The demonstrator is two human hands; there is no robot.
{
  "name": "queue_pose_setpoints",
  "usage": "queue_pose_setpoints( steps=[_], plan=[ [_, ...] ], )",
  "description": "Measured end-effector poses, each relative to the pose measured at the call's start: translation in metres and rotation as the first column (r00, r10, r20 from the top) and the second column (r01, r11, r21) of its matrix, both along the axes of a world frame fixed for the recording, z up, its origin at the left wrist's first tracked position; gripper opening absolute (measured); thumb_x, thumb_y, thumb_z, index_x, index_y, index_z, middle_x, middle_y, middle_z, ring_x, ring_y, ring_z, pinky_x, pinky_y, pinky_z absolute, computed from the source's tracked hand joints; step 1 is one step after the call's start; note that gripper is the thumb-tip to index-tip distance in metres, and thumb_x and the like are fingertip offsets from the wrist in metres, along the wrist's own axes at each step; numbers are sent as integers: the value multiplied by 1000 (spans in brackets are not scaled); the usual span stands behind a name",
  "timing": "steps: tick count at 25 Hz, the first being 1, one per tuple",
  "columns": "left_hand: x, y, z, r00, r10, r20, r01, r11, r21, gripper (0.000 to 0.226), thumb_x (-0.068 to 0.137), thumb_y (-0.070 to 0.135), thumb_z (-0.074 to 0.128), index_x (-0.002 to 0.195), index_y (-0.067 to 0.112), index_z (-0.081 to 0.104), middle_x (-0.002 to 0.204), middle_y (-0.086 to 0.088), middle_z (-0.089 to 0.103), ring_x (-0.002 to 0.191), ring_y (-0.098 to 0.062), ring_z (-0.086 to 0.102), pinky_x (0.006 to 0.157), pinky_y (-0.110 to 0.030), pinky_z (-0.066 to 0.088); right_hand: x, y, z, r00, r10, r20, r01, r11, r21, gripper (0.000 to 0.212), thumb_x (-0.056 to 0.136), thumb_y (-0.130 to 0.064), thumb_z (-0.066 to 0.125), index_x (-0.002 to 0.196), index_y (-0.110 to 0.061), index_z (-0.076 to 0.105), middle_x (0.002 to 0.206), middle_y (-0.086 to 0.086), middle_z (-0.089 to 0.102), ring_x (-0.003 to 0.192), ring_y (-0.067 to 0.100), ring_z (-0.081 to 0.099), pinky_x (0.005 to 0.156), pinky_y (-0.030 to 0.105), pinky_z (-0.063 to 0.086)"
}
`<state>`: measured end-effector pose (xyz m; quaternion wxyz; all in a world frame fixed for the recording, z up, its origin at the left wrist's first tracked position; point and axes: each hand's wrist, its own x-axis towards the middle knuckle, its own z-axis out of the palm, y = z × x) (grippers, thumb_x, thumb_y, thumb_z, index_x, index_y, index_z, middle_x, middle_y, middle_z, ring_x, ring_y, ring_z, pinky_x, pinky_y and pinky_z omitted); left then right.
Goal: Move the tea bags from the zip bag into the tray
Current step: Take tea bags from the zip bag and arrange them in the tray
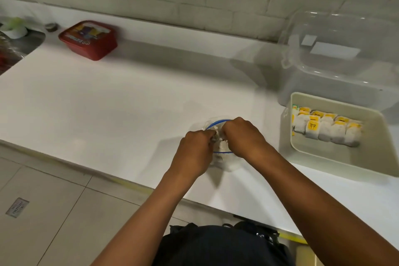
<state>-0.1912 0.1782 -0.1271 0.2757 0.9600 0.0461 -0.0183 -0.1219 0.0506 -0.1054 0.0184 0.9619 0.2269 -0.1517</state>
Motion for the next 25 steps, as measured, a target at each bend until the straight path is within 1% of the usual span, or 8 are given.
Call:
queue_pose_setpoints(
  steps=[3, 5, 9, 11, 14, 17, 20, 25],
  plan=[
    [-1, -2, 1, 1000, -4, 8, 3, 997, 71, 20, 93, 19, 49, 105, 22, 65, 97, -4, 70, 89, -30, 61, 70, -33, 47, 4, -6, 2, 1000, 16, -11, -15, 998, 66, 29, 84, 1, 53, 103, -15, 67, 106, 10, 61, 91, 30, 62, 67, 30, 44],
    [-3, -5, 4, 1000, -8, 3, 7, 999, 36, 17, 94, 26, 52, 104, 24, 65, 96, 0, 71, 91, -27, 62, 71, -32, 48, 6, -12, 7, 999, -1, -54, 14, 968, 251, 25, 85, -3, 51, 92, -19, 68, 100, 7, 65, 82, 25, 62, 66, 31, 51],
    [-5, -4, 19, 997, 49, -57, -66, 939, -339, 25, 94, 30, 55, 116, 36, 66, 104, 14, 73, 96, -4, 66, 82, -20, 51, -4, -23, 23, 951, -108, -291, 277, 714, 643, 24, 88, -5, 54, 85, -21, 71, 87, -4, 66, 59, 13, 63, 48, 29, 57],
    [-8, -2, 25, 993, 70, -92, -105, 877, -468, 34, 89, 28, 63, 121, 40, 65, 109, 18, 71, 93, 7, 65, 82, -9, 49, -10, -25, 28, 920, -142, -365, 372, 606, 703, 20, 87, -4, 58, 84, -18, 72, 83, -3, 67, 53, 11, 62, 45, 26, 53],
    [-10, 1, 28, 990, 99, -97, -136, 833, -536, 34, 82, 36, 73, 115, 43, 67, 104, 20, 69, 88, 8, 66, 76, -16, 51, -9, -25, 31, 867, -167, -470, 490, 466, 737, 14, 87, -5, 61, 85, -14, 72, 75, 2, 67, 52, 14, 61, 45, 27, 52],
    [-9, 1, 26, 985, 172, -23, -162, 865, -474, 9, 87, 37, 70, 96, 35, 74, 86, 18, 72, 78, 4, 68, 65, -17, 46, -7, -27, 31, 850, -120, -512, 503, 470, 725, 11, 86, -6, 63, 84, -13, 72, 73, 5, 67, 55, 16, 61, 48, 30, 53],
    [-8, 2, 26, 973, 211, 93, -155, 896, -417, 10, 90, 33, 68, 83, 37, 74, 75, 13, 69, 72, 2, 65, 62, -13, 40, -6, -31, 32, 863, -78, -499, 474, 468, 746, 11, 86, -9, 67, 90, -18, 72, 82, 5, 67, 58, 15, 61, 49, 31, 54],
    [-2, 7, 36, 968, 205, 142, -111, 864, -491, 7, 86, 35, 73, 92, 37, 76, 61, 13, 55, 56, -2, 51, 55, -10, 35, -7, -33, 31, 944, -17, -331, 298, 476, 828, 3, 86, -20, 74, 86, -20, 71, 82, -2, 67, 58, 0, 54, 59, 19, 45]
  ],
)
